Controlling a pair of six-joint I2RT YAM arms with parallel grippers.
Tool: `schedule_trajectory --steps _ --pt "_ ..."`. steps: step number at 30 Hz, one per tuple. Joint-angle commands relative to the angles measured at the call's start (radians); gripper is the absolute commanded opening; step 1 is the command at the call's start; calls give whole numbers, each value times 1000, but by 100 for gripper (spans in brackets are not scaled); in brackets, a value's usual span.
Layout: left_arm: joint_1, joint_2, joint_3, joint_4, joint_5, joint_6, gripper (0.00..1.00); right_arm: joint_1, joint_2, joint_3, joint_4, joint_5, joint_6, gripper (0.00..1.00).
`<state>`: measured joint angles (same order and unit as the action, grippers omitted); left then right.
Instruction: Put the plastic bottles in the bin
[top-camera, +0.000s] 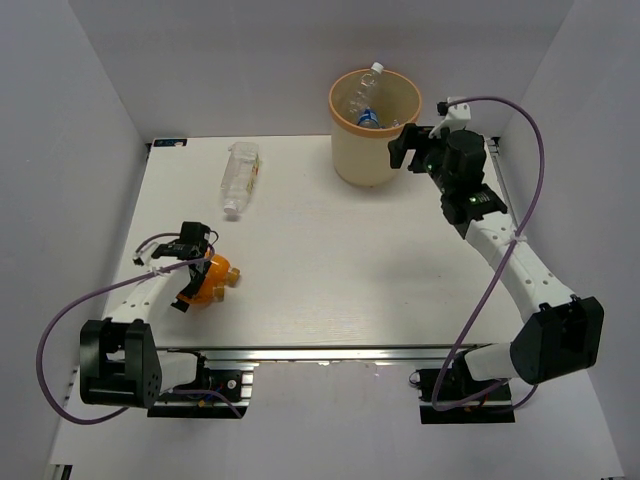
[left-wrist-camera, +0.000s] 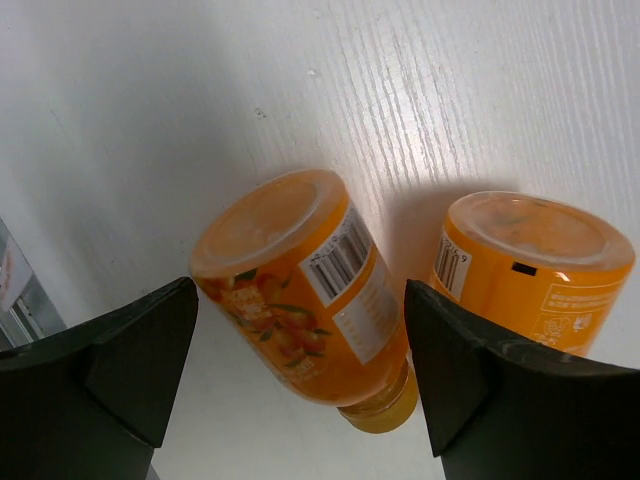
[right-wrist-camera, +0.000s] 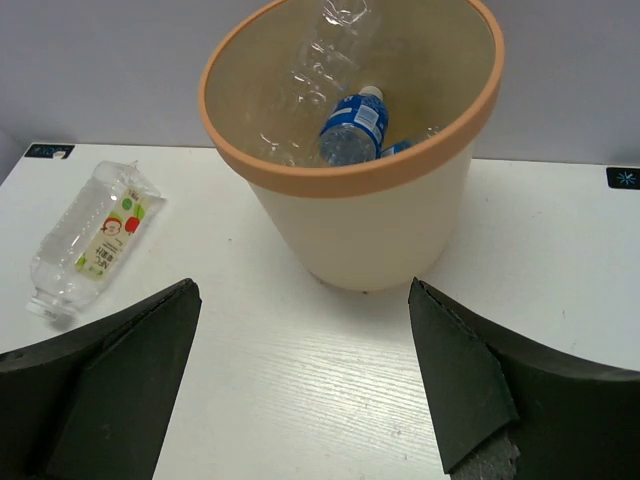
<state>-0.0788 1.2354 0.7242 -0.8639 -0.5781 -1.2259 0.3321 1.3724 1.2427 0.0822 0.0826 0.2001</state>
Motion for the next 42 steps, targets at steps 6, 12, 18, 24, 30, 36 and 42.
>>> schedule_trajectory --steps 6,12,18,24,30,36,42 --pt "16 -42 3 39 -51 14 80 -39 -98 -78 99 -4 39 89" --pt "17 -50 17 39 -49 32 50 -65 -88 -43 70 -75 48 89" --pt "17 -73 -15 43 4 52 59 -85 -93 -63 87 -75 70 89" --pt "17 -76 -89 69 73 45 85 -97 -99 -77 90 -104 85 89" --pt "17 -44 -94 80 78 34 81 -104 -113 -98 93 -103 91 89" --pt "17 -125 -28 -12 17 6 59 -105 -142 -112 79 -153 67 89" --pt "17 -342 81 -11 21 93 59 -105 -188 -166 129 -386 42 89"
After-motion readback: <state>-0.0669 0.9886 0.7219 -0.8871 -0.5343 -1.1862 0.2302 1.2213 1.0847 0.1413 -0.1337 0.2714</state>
